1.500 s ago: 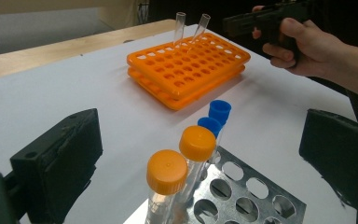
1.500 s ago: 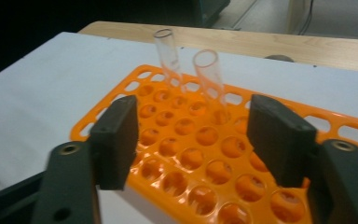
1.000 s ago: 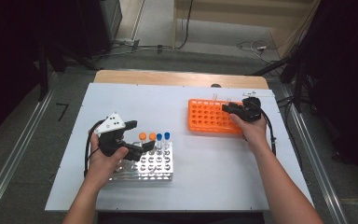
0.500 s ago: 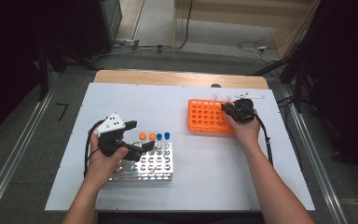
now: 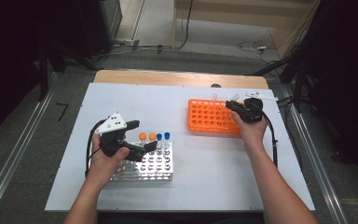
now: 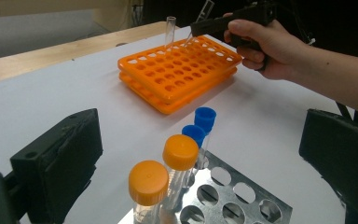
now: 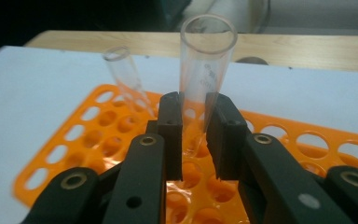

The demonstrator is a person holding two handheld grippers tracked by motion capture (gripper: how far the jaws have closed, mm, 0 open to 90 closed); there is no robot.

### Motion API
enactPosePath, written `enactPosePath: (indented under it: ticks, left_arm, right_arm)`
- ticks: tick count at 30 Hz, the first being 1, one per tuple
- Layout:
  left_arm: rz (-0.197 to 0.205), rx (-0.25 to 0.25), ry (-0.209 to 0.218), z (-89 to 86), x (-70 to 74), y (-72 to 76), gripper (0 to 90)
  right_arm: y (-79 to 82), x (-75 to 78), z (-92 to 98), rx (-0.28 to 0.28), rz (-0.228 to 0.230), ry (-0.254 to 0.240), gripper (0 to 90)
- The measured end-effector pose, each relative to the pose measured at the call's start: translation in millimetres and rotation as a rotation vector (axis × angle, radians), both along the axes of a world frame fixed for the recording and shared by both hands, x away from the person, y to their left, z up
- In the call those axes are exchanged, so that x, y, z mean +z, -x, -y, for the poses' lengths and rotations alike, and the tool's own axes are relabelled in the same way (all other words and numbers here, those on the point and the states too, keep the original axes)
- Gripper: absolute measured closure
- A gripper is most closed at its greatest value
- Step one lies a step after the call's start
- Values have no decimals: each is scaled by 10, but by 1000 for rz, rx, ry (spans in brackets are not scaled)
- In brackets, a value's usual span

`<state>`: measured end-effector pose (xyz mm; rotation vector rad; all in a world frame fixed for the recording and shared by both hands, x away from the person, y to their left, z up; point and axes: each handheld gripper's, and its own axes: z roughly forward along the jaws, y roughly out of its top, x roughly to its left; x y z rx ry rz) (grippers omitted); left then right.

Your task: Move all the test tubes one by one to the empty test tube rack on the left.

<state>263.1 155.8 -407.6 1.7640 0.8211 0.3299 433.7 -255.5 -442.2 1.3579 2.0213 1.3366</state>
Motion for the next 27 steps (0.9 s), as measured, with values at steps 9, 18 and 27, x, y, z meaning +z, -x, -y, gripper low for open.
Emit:
enactPosePath:
  ticks: [9, 18, 27]
  left_arm:
    - [14, -18, 22, 52, 58, 26, 0]
    - [25, -42, 31, 122, 93, 45, 0]
    - [26, -55, 26, 213, 97, 56, 0]
  right_arm:
    - [333, 186, 10, 113, 35, -34, 743]
    - [686, 178, 13, 207, 62, -17, 743]
    - [1049, 150, -14, 288, 56, 13, 743]
